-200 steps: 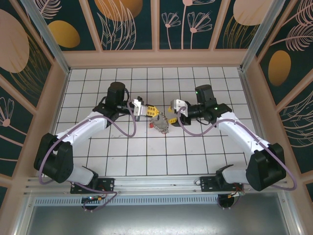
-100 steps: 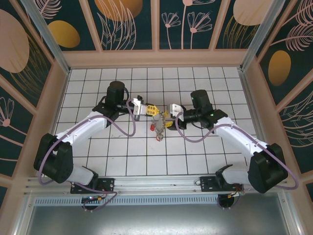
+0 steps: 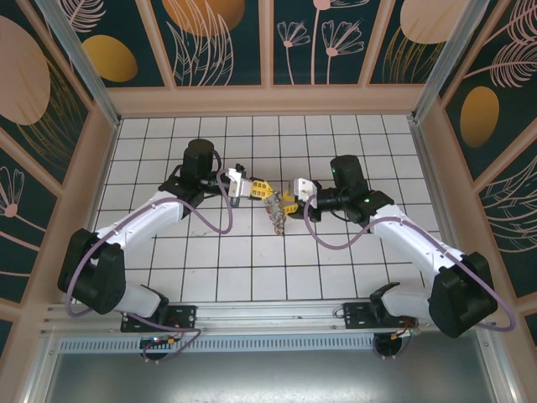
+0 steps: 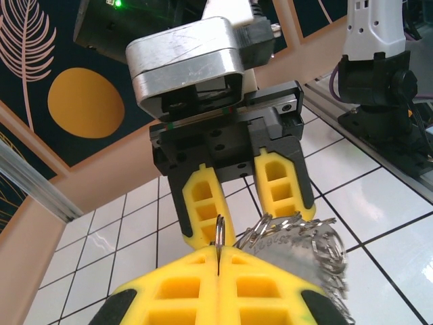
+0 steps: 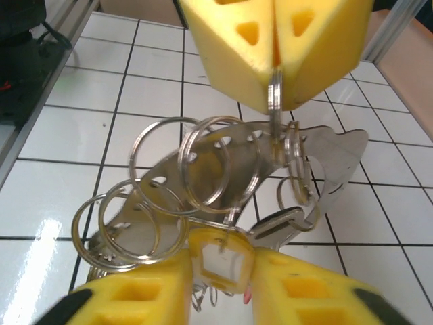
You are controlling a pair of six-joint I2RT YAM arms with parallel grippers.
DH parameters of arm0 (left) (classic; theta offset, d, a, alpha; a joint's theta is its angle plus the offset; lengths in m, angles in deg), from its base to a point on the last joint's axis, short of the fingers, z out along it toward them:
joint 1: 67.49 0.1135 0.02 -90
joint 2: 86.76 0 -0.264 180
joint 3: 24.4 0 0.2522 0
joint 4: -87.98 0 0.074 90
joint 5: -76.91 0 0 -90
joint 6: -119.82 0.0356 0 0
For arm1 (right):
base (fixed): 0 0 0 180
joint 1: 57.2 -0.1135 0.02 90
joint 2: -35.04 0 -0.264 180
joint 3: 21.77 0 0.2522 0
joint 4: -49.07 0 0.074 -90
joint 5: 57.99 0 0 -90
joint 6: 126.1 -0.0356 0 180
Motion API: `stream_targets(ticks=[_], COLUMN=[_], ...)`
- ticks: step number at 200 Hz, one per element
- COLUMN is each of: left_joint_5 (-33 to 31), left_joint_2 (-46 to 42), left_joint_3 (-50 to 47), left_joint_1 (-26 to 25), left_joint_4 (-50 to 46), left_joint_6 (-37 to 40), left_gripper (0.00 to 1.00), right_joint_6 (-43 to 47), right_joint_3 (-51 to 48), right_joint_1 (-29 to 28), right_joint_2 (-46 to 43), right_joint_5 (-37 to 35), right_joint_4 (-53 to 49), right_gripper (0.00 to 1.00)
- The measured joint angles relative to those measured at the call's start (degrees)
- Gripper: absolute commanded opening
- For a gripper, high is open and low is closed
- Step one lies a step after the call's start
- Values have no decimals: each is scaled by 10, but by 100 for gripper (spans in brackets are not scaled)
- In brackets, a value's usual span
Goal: Put the keys on the keyring
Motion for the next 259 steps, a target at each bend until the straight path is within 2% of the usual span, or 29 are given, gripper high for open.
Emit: stream_targets(ticks=[26, 50, 61, 73, 86, 109, 137, 155, 188, 209, 259], left_joint_5=[0, 0, 0, 0, -1, 0, 0, 0, 0, 2, 2], left_joint_2=[0, 0, 0, 0, 0, -1, -3, -3, -3, -2, -3], left_joint_3=[0, 0, 0, 0, 0, 0, 1, 3, 7, 8, 9], left_joint_1=[0, 0, 0, 0, 0, 0, 0, 0, 0, 0, 0], left_joint_4=[0, 0, 0, 0, 0, 0, -1, -1, 0, 0, 0], left_joint_6=[0, 0, 0, 0, 0, 0, 0, -2, -2, -4, -4], left_gripper=[0, 0, 0, 0, 0, 0, 0, 0, 0, 0, 0], right_joint_6=[5, 13, 14, 15, 13, 11, 1, 0, -3, -10, -19], right_joint_3=[0, 0, 0, 0, 0, -1, -4, -4, -4, -7, -10], right_joint_1=[0, 1, 1, 3, 4, 4, 4, 4, -1, -10, -14], right_joint_2=[0, 0, -1, -4, -6, -6, -6, -5, 6, 11, 14], right_joint_5=[0, 0, 0, 2, 3, 5, 6, 7, 10, 9, 1], right_joint_4=[-2, -7, -11, -13, -14, -12, -9, -6, 0, 19, 52], right_gripper=[21, 11, 11, 15, 24, 35, 44, 45, 43, 33, 21])
